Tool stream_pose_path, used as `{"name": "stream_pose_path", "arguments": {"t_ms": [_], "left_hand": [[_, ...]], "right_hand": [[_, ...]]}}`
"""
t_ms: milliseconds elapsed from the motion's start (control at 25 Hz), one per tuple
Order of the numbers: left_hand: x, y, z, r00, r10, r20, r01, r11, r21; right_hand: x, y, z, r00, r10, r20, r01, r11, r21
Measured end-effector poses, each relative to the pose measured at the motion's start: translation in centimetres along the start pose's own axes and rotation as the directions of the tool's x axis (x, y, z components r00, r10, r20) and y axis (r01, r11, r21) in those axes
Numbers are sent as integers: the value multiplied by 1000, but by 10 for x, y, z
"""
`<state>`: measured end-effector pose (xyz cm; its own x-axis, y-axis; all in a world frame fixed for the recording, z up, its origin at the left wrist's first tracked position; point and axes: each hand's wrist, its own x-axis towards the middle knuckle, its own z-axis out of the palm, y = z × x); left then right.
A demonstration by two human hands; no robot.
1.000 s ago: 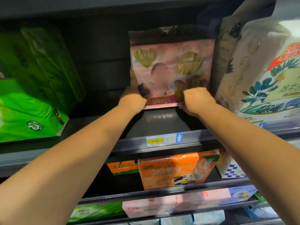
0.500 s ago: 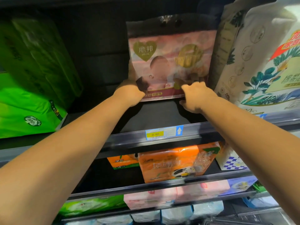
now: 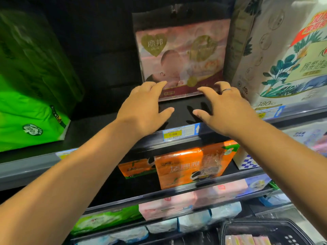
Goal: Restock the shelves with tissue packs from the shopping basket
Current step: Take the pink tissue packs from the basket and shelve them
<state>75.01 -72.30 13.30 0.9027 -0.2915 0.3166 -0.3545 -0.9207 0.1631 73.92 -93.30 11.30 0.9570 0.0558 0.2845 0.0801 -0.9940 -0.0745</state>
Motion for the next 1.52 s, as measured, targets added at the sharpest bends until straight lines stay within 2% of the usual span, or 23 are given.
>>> {"name": "stream_pose_path", "arguments": {"t_ms": [80,200,320,440,560,800,1000,1160,1320,1520], "left_hand": [[-18,9,9,987,132,-92,-133,991,-1],[-51,22,29,917,321,-235,-343,938,-57],[-77,35,58,894,413,-175,-437,889,-134],[-106,51,97,812,568,-135,-583,789,-192],[-130,70,137,740,668,-77,-660,700,-275],[-156,130,216,670,737,87,-668,650,-362],[-180,191,271,643,743,185,-670,663,-334],[-190,236,309,615,745,257,-639,663,-390],[-195,269,354,550,739,389,-614,674,-411],[-193,288,429,441,734,517,-608,668,-430]], "right_hand": [[-30,2,-1,998,14,-60,-14,1000,1],[-80,11,6,984,62,-169,-58,998,27],[-133,21,23,978,134,-161,-134,991,13],[-186,26,45,963,245,-112,-248,969,-13],[-237,32,68,930,364,-48,-366,930,-32],[-320,67,118,818,569,83,-571,821,-4],[-380,116,156,717,673,179,-689,724,36],[-418,158,183,668,709,226,-732,680,33],[-441,196,223,620,720,312,-761,648,16],[-455,227,284,505,761,407,-834,552,3]]}}
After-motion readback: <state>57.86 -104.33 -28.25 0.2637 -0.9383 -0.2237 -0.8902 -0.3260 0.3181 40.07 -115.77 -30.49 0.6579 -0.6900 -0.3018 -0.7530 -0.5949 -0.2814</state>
